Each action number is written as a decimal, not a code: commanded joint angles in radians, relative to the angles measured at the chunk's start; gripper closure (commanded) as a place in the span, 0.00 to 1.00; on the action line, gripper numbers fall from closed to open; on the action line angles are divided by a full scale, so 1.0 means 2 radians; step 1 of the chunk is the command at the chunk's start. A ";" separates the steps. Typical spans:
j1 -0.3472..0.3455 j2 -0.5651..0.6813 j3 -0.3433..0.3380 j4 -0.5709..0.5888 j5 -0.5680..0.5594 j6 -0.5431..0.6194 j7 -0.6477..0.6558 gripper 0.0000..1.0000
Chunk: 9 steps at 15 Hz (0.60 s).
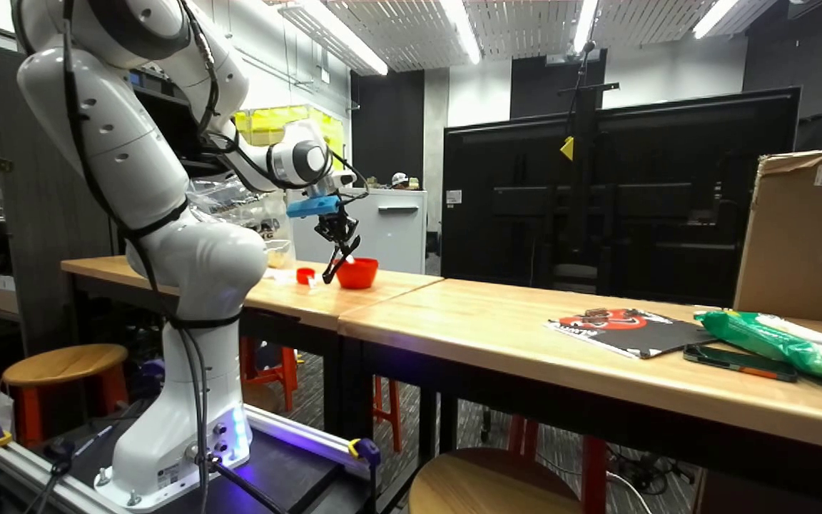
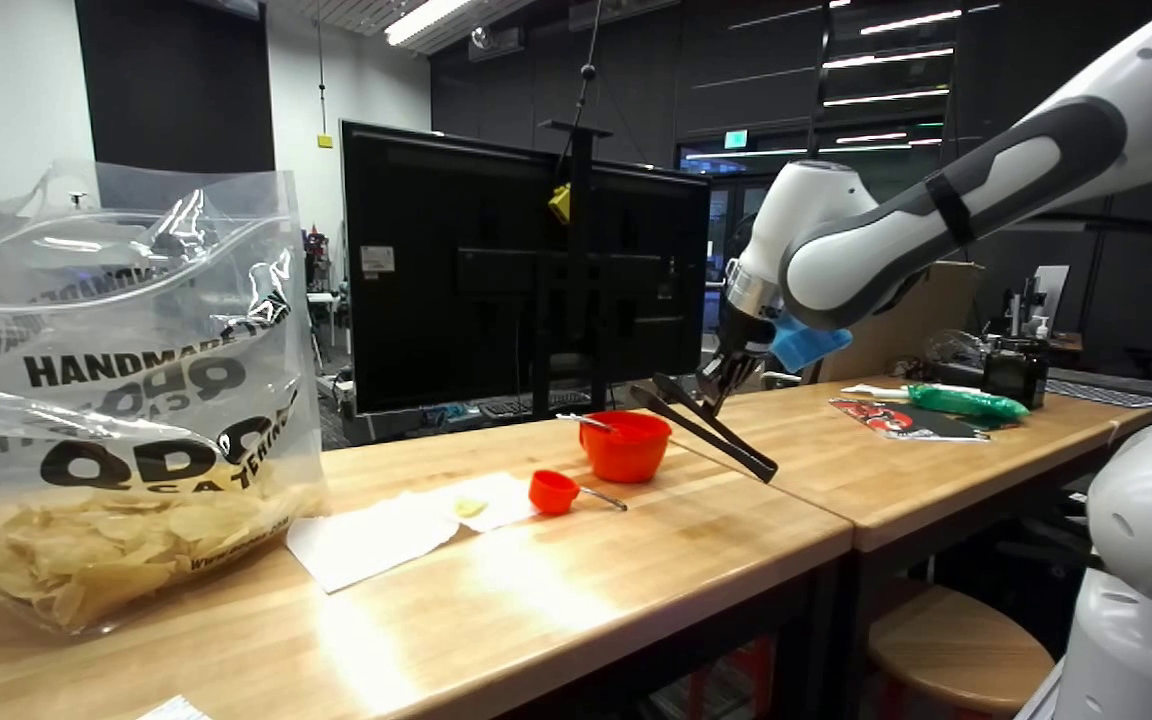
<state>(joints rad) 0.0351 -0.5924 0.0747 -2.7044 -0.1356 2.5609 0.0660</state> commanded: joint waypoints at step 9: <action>0.012 0.046 -0.002 0.010 0.019 0.061 -0.016 1.00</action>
<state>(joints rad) 0.0565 -0.5206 0.0746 -2.6960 -0.1152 2.6433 0.0551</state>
